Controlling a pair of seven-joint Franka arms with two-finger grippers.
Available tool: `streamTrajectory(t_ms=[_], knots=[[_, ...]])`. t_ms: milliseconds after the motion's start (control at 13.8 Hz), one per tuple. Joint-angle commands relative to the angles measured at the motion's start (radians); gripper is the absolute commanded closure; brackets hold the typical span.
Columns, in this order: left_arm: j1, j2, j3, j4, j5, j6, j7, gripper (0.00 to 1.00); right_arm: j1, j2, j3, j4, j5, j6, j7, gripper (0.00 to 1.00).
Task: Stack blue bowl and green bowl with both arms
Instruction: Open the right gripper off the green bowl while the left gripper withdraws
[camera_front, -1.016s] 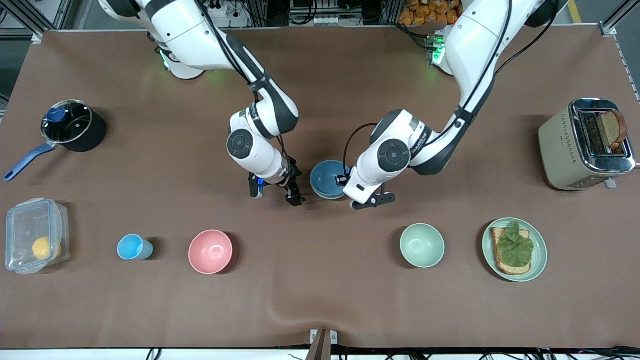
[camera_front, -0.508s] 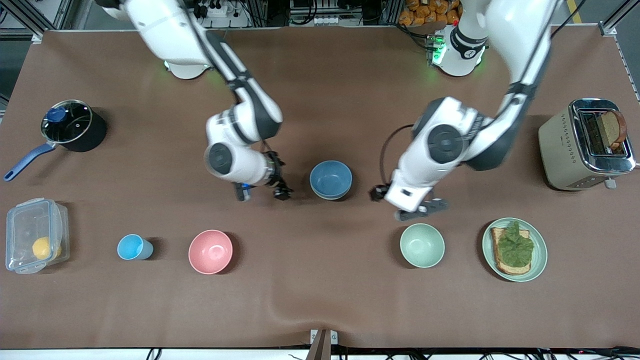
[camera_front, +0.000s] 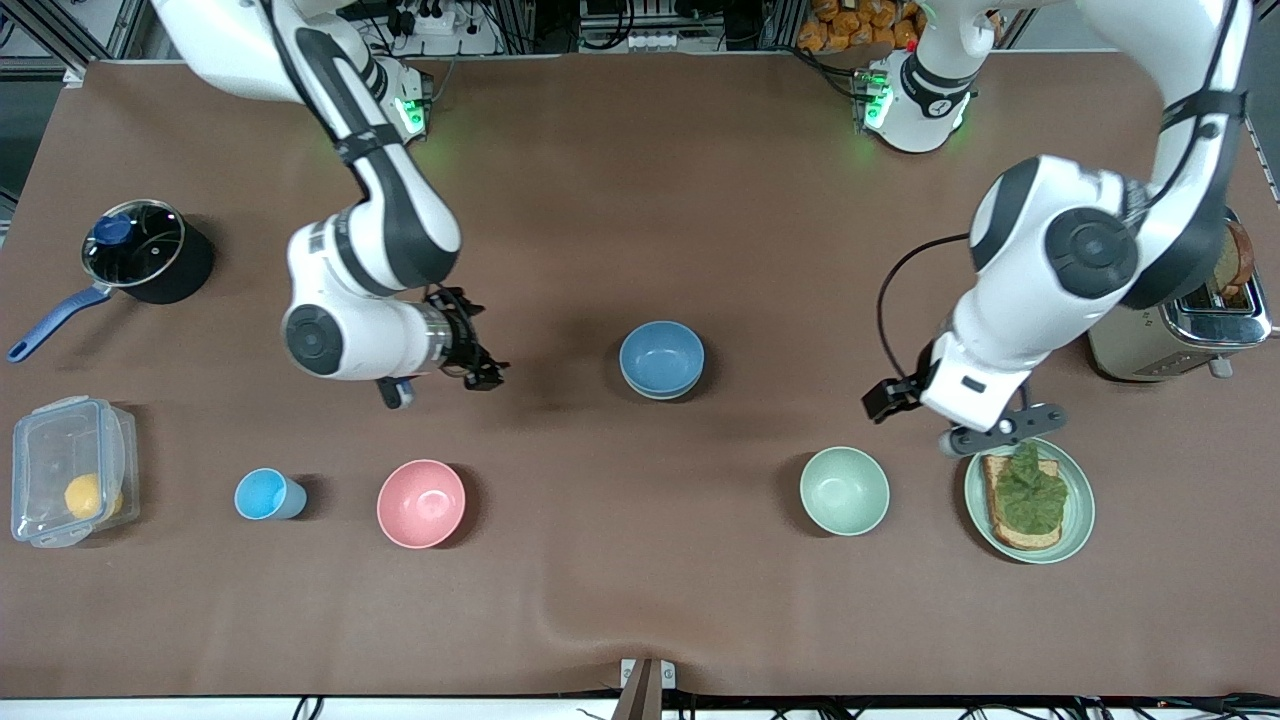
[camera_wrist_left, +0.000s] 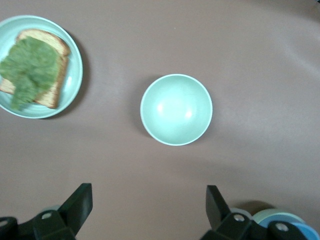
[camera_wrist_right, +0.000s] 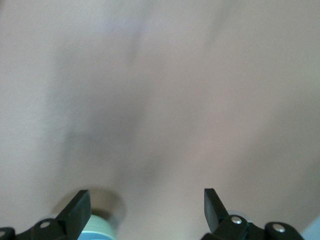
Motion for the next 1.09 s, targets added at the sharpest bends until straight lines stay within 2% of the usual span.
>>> streamTrajectory(t_ms=[0, 73, 290, 363, 508, 798, 1016], knots=[[0.046, -0.094, -0.005, -0.025, 0.015, -0.104, 0.113, 0.0, -0.101, -0.044, 0.014, -0.003, -0.028, -0.104, -0.118, 0.0], [0.05, -0.131, 0.009, -0.042, 0.003, -0.126, 0.167, 0.0, -0.122, -0.052, 0.014, 0.002, -0.046, -0.133, -0.149, 0.0], [-0.016, -0.22, 0.135, -0.065, -0.048, -0.225, 0.291, 0.0, -0.127, -0.074, 0.014, 0.011, -0.144, -0.151, -0.182, 0.0], [-0.021, -0.261, 0.156, -0.08, -0.054, -0.253, 0.334, 0.0, -0.13, -0.08, 0.014, 0.014, -0.16, -0.154, -0.22, 0.0], [-0.024, -0.316, 0.185, -0.082, -0.065, -0.316, 0.399, 0.0, -0.175, -0.106, 0.016, 0.014, -0.177, -0.173, -0.388, 0.0], [-0.082, -0.358, 0.247, -0.062, -0.066, -0.335, 0.41, 0.0, -0.293, -0.161, 0.016, 0.014, -0.184, -0.252, -0.687, 0.0], [-0.09, -0.357, 0.253, 0.013, -0.092, -0.433, 0.48, 0.0, -0.31, -0.23, 0.02, 0.014, -0.282, -0.256, -0.815, 0.0]])
